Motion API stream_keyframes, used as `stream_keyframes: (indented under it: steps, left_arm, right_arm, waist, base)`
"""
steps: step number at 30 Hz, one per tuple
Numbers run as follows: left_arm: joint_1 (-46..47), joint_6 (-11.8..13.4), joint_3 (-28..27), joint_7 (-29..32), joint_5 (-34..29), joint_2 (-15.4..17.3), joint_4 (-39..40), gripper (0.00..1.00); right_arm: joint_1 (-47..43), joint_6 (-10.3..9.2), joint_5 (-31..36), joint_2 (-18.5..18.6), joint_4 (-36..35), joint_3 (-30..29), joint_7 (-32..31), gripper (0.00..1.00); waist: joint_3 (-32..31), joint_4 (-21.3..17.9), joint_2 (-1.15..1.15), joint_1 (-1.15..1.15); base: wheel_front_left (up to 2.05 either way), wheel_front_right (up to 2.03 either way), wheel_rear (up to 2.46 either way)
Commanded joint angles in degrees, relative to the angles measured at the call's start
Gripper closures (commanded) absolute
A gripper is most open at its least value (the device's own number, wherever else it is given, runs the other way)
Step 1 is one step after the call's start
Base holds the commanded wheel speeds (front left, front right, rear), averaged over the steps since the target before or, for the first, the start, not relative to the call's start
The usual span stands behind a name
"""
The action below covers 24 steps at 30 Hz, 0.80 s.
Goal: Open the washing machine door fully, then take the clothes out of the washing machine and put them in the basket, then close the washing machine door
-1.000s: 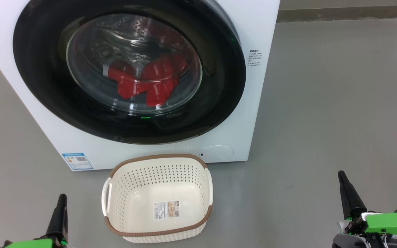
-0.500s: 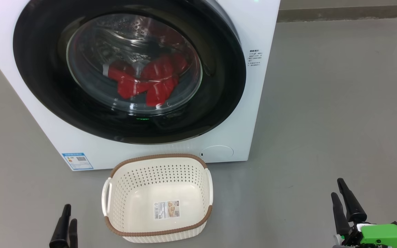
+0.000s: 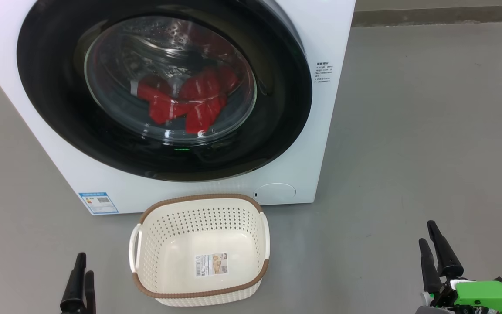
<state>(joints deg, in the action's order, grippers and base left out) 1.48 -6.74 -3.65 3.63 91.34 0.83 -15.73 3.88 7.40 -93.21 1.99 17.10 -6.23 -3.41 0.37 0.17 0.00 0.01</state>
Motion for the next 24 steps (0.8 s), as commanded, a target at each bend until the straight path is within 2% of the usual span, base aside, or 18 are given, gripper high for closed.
stream_keyframes:
  steps: [1,9,24]
  left_arm:
    - [2.0,-0.1,-0.2,-0.8,-0.9,0.9,2.1,0.00]
    - [2.2,-0.2,0.1,-2.2,-2.3,1.1,3.3,0.00]
    - [2.4,-0.3,0.7,-4.6,-7.2,1.5,5.3,0.00]
  right_arm:
    - [2.7,0.01,-0.2,0.5,-2.1,0.7,0.4,0.00]
    - [3.1,0.02,0.1,0.5,-3.6,1.5,0.9,0.00]
    - [4.2,0.03,5.0,2.0,-5.3,5.1,4.1,0.00]
  waist:
    - [0.0,0.0,0.00,-0.01]
    - [0.2,0.1,0.00,-0.01]
    - [0.5,0.2,0.00,-0.01]
  base:
    - [0.00,0.00,0.00]
    - [0.00,0.00,0.00]
    - [0.00,0.00,0.00]
